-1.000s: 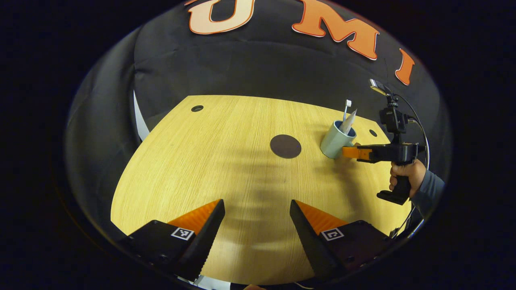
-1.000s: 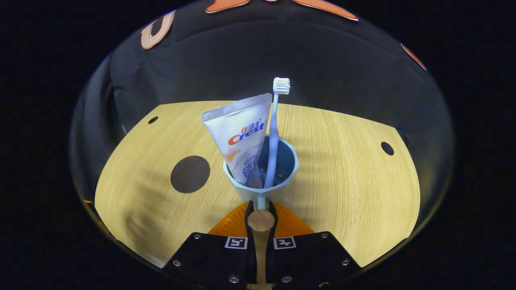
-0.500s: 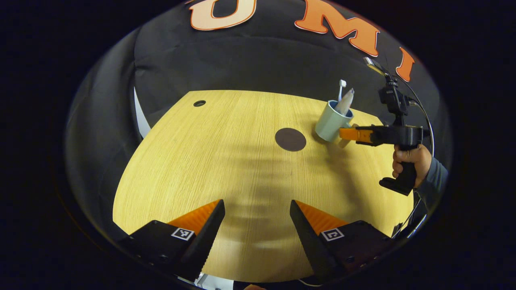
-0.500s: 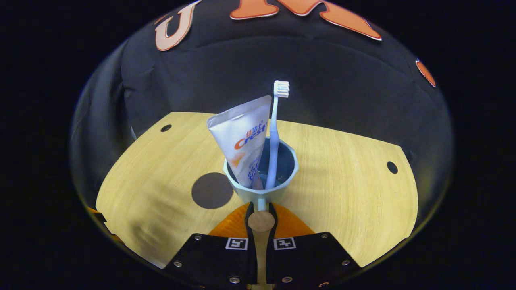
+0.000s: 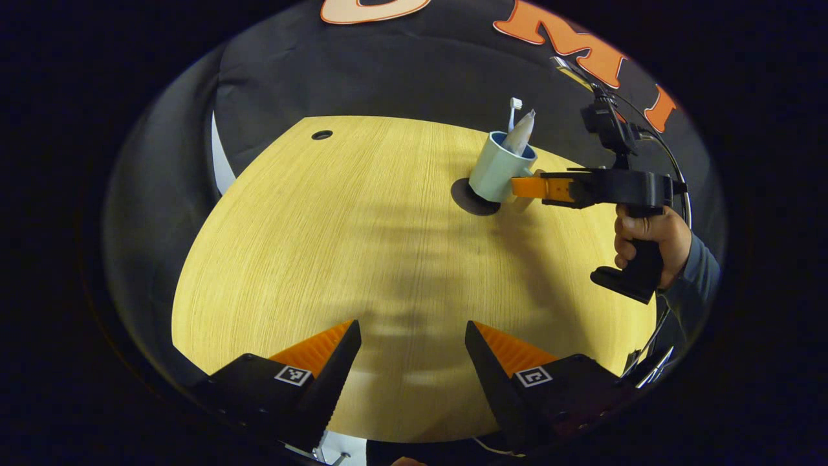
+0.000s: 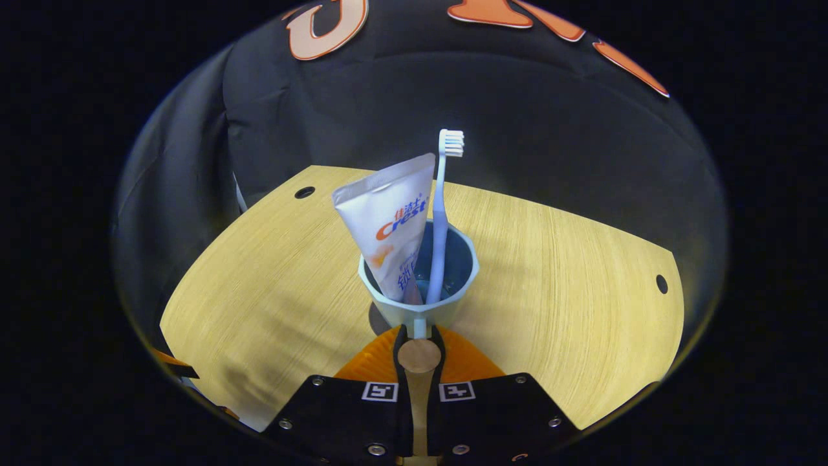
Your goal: Put the toothbrush and toothpaste on the desktop into the cup, then pick up the cup and place it on the coaster on the desktop.
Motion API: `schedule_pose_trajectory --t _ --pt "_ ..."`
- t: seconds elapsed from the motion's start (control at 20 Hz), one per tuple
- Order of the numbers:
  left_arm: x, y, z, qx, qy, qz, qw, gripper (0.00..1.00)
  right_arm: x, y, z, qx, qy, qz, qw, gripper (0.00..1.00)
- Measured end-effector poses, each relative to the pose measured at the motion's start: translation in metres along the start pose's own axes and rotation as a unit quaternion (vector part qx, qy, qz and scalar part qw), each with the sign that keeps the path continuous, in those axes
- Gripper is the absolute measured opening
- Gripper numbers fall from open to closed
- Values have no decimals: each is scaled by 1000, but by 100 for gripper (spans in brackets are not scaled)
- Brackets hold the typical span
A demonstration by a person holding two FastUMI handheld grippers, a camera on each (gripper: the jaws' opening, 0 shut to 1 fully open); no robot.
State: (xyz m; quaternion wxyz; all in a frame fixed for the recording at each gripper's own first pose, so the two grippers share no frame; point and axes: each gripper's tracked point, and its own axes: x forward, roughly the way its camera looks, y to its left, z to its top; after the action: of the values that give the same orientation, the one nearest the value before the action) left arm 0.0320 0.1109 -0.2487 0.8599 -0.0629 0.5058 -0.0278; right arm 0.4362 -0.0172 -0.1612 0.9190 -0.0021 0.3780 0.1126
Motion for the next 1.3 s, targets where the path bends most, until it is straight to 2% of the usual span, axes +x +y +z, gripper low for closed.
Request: schedule_pose_trajectory --t 0.3,0.4,0.5,0.6,0.7,0.8,0.85,1.05,1.3 --pt "-4 -9 17 33 11 -22 999 98 0 3 -6 7 25 -12 1000 9" --pt "-8 -12 25 42 10 -27 999 98 -2 -1 -3 0 24 -19 1000 14" --pt "-3 -13 27 47 7 -34 998 98 -3 0 -1 11 19 -26 999 24" --pt "8 -11 32 51 3 -40 998 98 -10 2 0 24 6 -26 999 41" --pt "15 -21 38 57 -3 -43 997 98 -25 -3 5 24 -12 -25 999 70" --pt "12 -30 42 66 -12 -47 997 98 -40 -12 10 15 -46 -32 998 91" --pt "4 -29 40 71 -15 -46 996 98 -48 -18 6 16 -53 -38 998 98" --pt "-11 -44 50 77 -53 -29 995 98 -94 -38 -5 43 -92 -45 994 98" --pt "-46 -69 56 68 -123 -3 990 98 -175 -77 -28 41 -146 -71 986 98"
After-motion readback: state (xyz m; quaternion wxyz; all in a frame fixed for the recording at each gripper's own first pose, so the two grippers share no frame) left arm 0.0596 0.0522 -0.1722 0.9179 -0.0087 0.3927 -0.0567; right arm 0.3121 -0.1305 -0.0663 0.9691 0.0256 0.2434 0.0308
